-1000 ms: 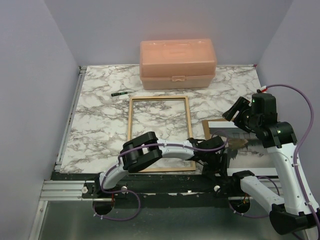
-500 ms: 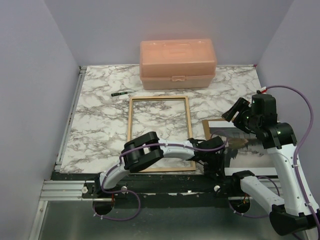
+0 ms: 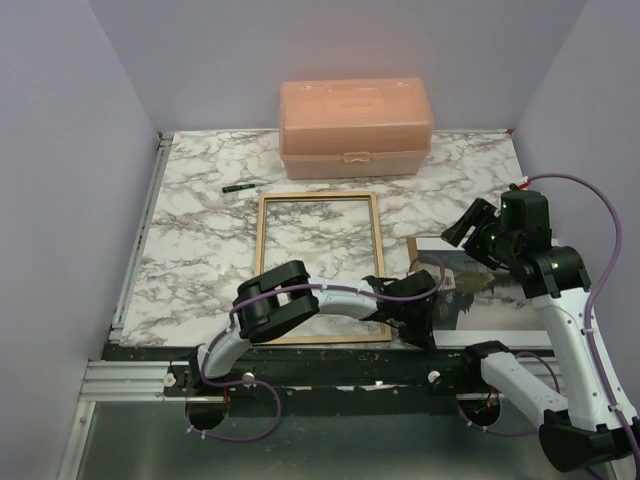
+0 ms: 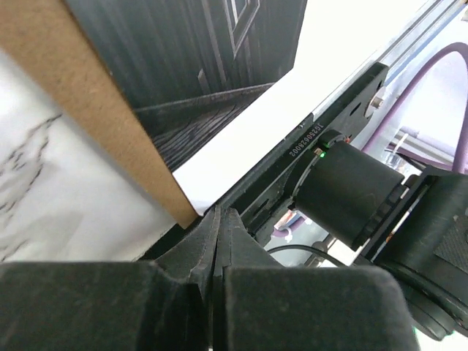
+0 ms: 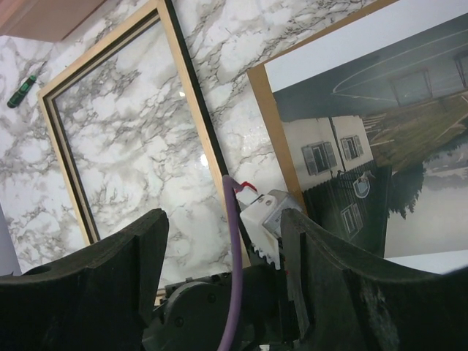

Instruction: Put the photo into the frame

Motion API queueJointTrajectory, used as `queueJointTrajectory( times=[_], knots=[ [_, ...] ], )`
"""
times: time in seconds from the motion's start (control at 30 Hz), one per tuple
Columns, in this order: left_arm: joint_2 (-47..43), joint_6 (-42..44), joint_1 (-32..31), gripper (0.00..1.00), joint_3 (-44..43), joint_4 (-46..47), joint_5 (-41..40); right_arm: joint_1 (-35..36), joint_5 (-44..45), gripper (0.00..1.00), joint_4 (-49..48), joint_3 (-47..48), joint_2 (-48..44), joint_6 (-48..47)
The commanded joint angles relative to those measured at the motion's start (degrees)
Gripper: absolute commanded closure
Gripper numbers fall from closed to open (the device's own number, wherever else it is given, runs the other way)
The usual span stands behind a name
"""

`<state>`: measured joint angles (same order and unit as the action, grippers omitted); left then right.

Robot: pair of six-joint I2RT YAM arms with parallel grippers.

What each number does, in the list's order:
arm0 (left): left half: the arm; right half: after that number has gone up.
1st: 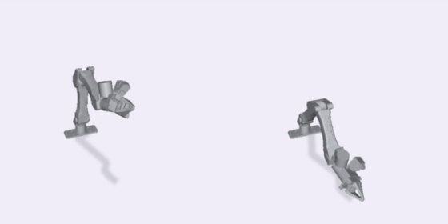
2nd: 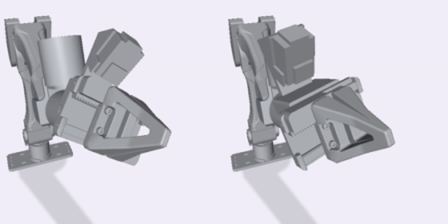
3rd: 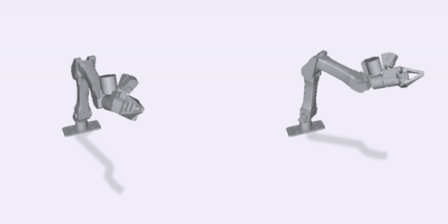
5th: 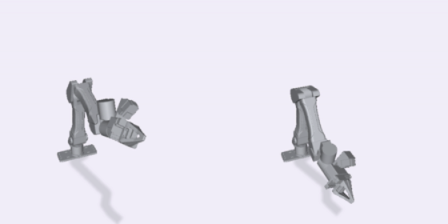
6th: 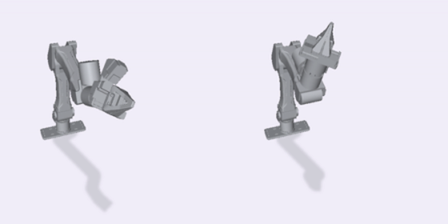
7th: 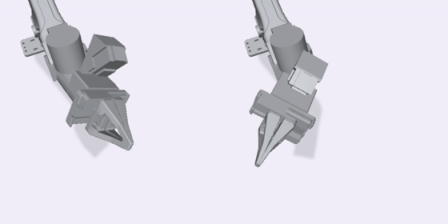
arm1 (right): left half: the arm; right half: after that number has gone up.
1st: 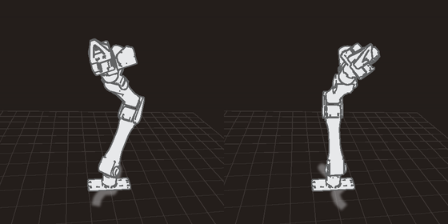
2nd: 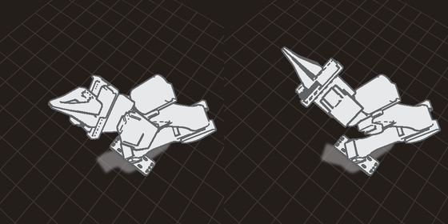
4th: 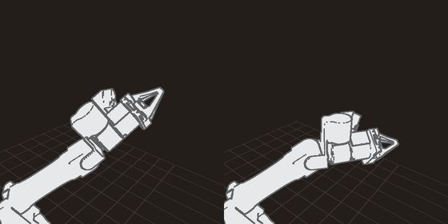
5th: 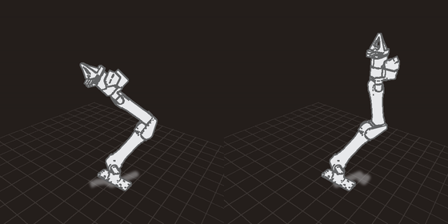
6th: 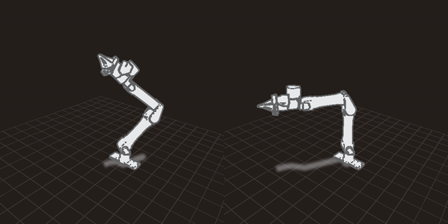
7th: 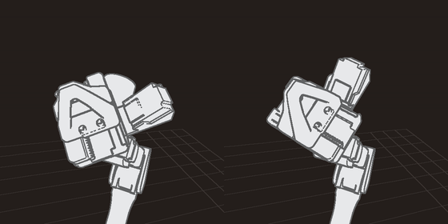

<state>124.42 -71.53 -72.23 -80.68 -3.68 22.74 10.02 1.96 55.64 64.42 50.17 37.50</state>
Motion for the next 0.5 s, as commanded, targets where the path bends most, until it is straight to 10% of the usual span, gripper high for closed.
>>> queueJointTrajectory(
  times=[0.0,0.3,0.47],
  knots=[
    [-5.9,1.2,0.3,1.0,2.9,3.1,-3.4,-0.3,-1.5,0.31,-0.8,-1.1,-0.7,0.3],
    [-10.9,1.2,2.0,1.0,8.7,5.8,-5.1,-0.3,-1.5,0.31,-1.1,-1.7,-0.7,0.3],
    [-7.3,0.5,1.9,0.45,5.1,2.1,-4.5,-0.3,-1.5,0.31,-1.0,-1.8,-0.7,0.3]
  ],
)
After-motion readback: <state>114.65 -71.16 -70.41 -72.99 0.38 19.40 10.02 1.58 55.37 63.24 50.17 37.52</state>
